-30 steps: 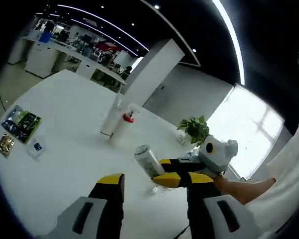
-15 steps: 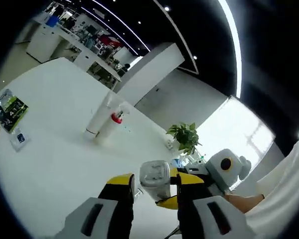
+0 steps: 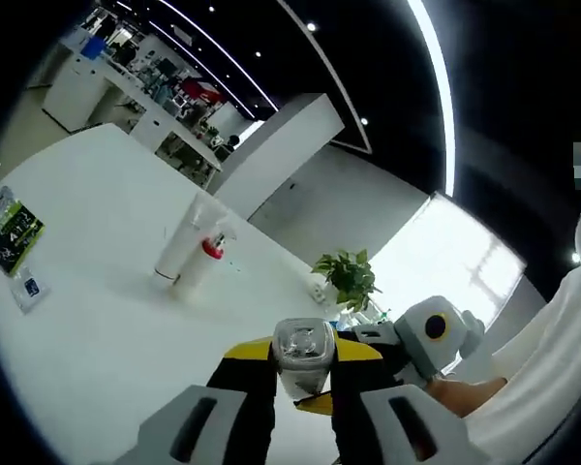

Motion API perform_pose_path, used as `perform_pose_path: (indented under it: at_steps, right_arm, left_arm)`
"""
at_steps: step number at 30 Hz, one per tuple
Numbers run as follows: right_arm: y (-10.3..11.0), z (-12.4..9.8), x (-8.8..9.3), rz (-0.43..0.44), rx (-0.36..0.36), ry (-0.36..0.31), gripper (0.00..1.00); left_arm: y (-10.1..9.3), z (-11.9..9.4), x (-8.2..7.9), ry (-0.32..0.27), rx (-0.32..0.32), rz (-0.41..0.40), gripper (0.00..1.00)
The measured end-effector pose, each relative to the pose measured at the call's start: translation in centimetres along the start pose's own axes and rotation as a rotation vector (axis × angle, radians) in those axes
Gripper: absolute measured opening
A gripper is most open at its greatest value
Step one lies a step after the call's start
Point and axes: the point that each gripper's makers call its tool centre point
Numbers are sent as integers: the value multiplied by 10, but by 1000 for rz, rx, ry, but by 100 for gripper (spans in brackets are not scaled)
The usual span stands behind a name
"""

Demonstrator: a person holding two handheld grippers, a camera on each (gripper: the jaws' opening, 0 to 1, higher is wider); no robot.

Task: Arrange the skincare products in the storage area until every visible bottle or jar stands upright without overlapping.

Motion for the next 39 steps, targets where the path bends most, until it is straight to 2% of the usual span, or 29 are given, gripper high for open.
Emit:
perform_pose_path:
  at_steps: [4, 6, 7, 8, 9, 10, 11, 13, 14, 15, 17, 19, 22, 24, 25, 26, 31, 38, 39]
  right_arm:
    - [-13, -5, 1, 111, 36, -16, 37]
    - [-18, -8, 4, 207, 33, -29, 41]
    - [-20, -8, 6, 229, 35, -28, 43]
    - [-30, -9, 20, 348, 74, 16, 45]
    - [-30, -9, 27, 432, 58, 20, 49]
    - [-31, -9, 27, 473, 51, 4, 50]
    - [-28, -9, 31, 552, 30, 10, 49]
    - [-19, -8, 32, 628, -33, 3, 44]
    - [-16, -8, 32, 639, -48, 1, 42]
    - [-6, -6, 23, 685, -109, -38, 40]
    - [3, -6, 10, 759, -180, -99, 39]
    - [6, -8, -6, 881, -244, -194, 39]
    - [3, -11, -19, 1014, -290, -288, 40]
    - [2, -11, -22, 1045, -301, -317, 40]
    - [0, -12, -22, 1085, -302, -323, 40]
    - [-1, -13, -22, 1081, -300, -329, 40]
    - [-6, -19, -28, 1119, -312, -370, 40]
    - [-18, -25, -31, 1182, -309, -425, 41]
    - [-21, -27, -32, 1209, -310, -450, 41]
  left_arm:
    - [3, -3, -16, -51, -1, 5, 19]
    - [7, -6, -26, -78, -10, 14, 19]
    - [8, -8, -30, -91, -11, 14, 19]
    - [9, -9, -34, -103, -13, 15, 19]
    - [11, -11, -40, -124, -16, 18, 19]
    - [12, -13, -43, -134, -17, 19, 19]
    - [12, -14, -47, -149, -17, 21, 19]
    - [10, -16, -52, -171, -12, 30, 19]
    - [8, -16, -54, -181, -7, 35, 19]
    - [7, -16, -56, -190, -2, 43, 19]
    - [4, -15, -57, -197, 2, 57, 20]
    - [0, -14, -56, -199, 8, 72, 20]
    - [-6, -11, -50, -189, 22, 103, 20]
    - [-11, -10, -45, -176, 35, 124, 20]
    - [-16, -9, -43, -178, 66, 132, 20]
    - [-18, -10, -42, -182, 74, 143, 20]
    - [-17, -10, -37, -167, 61, 211, 20]
    - [-17, -11, -24, -104, 45, 325, 20]
    - [-16, -10, -20, -84, 36, 358, 20]
Point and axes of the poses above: the point that each gripper's makers call its tool centre point, and the gripper's own axes: z roughly forward along the fingers, y roughly to its left, x roughly out of its underside, and after that the axes turned 4 degrees about y, right-handed
